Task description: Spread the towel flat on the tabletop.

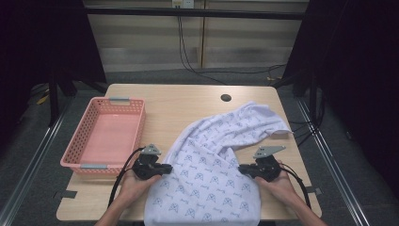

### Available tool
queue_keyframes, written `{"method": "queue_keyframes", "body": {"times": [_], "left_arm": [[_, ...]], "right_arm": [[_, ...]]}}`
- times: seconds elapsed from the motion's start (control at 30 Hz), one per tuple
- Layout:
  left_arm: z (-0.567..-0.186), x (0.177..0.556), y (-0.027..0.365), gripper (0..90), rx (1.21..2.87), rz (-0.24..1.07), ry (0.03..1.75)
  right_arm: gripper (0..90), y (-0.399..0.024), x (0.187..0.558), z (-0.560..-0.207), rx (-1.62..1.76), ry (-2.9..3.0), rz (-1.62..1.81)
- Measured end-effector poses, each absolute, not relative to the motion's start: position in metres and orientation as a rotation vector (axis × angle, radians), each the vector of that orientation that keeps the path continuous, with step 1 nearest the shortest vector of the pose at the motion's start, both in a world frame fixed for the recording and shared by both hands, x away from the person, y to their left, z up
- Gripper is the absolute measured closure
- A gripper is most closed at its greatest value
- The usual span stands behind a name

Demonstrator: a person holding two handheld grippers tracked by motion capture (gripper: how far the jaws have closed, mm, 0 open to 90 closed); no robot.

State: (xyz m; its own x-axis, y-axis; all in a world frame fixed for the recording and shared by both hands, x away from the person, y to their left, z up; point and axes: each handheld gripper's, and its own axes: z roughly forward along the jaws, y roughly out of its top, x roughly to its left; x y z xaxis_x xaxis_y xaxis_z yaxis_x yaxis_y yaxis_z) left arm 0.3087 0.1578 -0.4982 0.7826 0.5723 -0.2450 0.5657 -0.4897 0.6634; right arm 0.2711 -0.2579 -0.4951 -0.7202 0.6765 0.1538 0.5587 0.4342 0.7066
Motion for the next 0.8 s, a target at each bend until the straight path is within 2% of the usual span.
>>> {"method": "queue_keyframes", "body": {"times": [0.07, 0.1, 0.2, 0.27, 0.33, 0.4, 0.47, 0.53, 0.57, 0.6, 0.73, 0.8], "left_arm": [[-0.497, 0.305, 0.160, 87.0, 2.212, 0.015, 0.842], [-0.495, 0.292, 0.160, 87.4, 2.255, 0.058, 0.791], [-0.493, 0.281, 0.163, 88.3, 2.281, 0.037, 0.790], [-0.493, 0.269, 0.168, 88.6, 2.277, -0.005, 0.781], [-0.491, 0.254, 0.171, 88.7, 2.299, -0.029, 0.754], [-0.490, 0.241, 0.170, 88.7, 2.323, -0.118, 0.692], [-0.487, 0.228, 0.161, 87.8, 2.375, -0.154, 0.580], [-0.487, 0.230, 0.157, 83.1, 2.374, -0.193, 0.565], [-0.487, 0.238, 0.153, 80.3, 2.320, -0.193, 0.587], [-0.487, 0.242, 0.150, 79.3, 2.284, -0.177, 0.605], [-0.482, 0.260, 0.139, 78.5, 2.239, -0.121, 0.612], [-0.478, 0.284, 0.127, 78.5, 2.204, -0.074, 0.638]], "right_arm": [[88.4, -0.261, 0.267, -0.492, 1.099, 2.525, 1.183], [88.6, -0.266, 0.255, -0.483, 1.091, 2.513, 1.222], [88.7, -0.273, 0.240, -0.475, 1.093, 2.493, 1.235], [88.6, -0.289, 0.216, -0.470, 1.122, 2.466, 1.254], [88.6, -0.295, 0.208, -0.469, 1.135, 2.459, 1.255], [88.5, -0.307, 0.193, -0.467, 1.173, 2.440, 1.279], [88.0, -0.313, 0.178, -0.466, 1.179, 2.448, 1.280], [82.5, -0.312, 0.171, -0.465, 1.156, 2.472, 1.259], [75.2, -0.313, 0.172, -0.462, 1.152, 2.443, 1.286], [72.2, -0.314, 0.175, -0.460, 1.147, 2.425, 1.304], [73.1, -0.317, 0.194, -0.458, 1.158, 2.384, 1.298], [72.8, -0.318, 0.225, -0.468, 1.174, 2.387, 1.212]]}}
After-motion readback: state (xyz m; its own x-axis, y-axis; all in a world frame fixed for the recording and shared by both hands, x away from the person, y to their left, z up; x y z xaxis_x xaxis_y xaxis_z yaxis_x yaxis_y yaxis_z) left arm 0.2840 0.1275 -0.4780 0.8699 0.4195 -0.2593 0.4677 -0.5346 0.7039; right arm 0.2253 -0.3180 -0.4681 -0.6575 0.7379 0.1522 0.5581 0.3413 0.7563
